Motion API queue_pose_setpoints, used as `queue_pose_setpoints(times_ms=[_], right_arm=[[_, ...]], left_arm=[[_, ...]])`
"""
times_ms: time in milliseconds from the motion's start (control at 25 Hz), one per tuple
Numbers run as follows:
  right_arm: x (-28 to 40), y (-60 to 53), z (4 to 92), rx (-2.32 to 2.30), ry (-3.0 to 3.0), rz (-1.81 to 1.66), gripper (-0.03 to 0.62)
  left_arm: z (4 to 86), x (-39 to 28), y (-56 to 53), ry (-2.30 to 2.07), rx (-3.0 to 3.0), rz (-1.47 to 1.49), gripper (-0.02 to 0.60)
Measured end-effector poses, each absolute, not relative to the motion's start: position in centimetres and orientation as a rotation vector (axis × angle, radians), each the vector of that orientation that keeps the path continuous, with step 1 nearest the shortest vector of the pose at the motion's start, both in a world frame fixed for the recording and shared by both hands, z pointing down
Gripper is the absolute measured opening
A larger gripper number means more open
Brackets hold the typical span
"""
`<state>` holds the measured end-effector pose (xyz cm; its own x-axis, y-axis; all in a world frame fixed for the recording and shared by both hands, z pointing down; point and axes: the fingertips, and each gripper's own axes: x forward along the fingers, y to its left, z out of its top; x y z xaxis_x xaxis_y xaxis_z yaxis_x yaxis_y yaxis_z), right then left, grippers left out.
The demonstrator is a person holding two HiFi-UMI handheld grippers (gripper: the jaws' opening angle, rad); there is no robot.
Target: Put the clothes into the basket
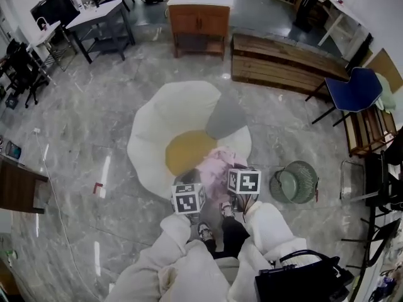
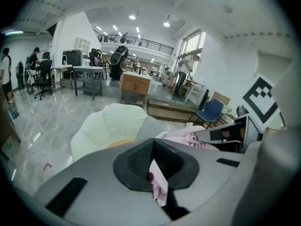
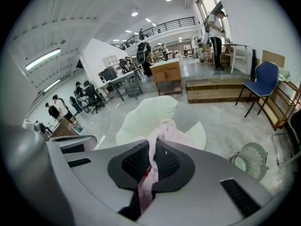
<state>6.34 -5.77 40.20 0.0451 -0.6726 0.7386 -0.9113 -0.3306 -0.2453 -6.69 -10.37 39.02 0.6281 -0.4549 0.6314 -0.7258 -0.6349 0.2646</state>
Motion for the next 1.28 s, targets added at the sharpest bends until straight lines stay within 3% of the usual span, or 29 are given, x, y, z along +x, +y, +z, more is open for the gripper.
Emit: queue_pose_setpoints(times_ms=[760,1280], right_arm=[[18.1,4.1,38.8,2.271,-1.391,1.258,0.028],[35.9,13.6,39.9,2.356,-1.255,1.358,0.028]], left_arm=[[38.9,7.0,-4.5,-0.641,2.469,0.842,0.003],[39.0,27.4,4.4,-0.446,2.528,0.964,0.003]])
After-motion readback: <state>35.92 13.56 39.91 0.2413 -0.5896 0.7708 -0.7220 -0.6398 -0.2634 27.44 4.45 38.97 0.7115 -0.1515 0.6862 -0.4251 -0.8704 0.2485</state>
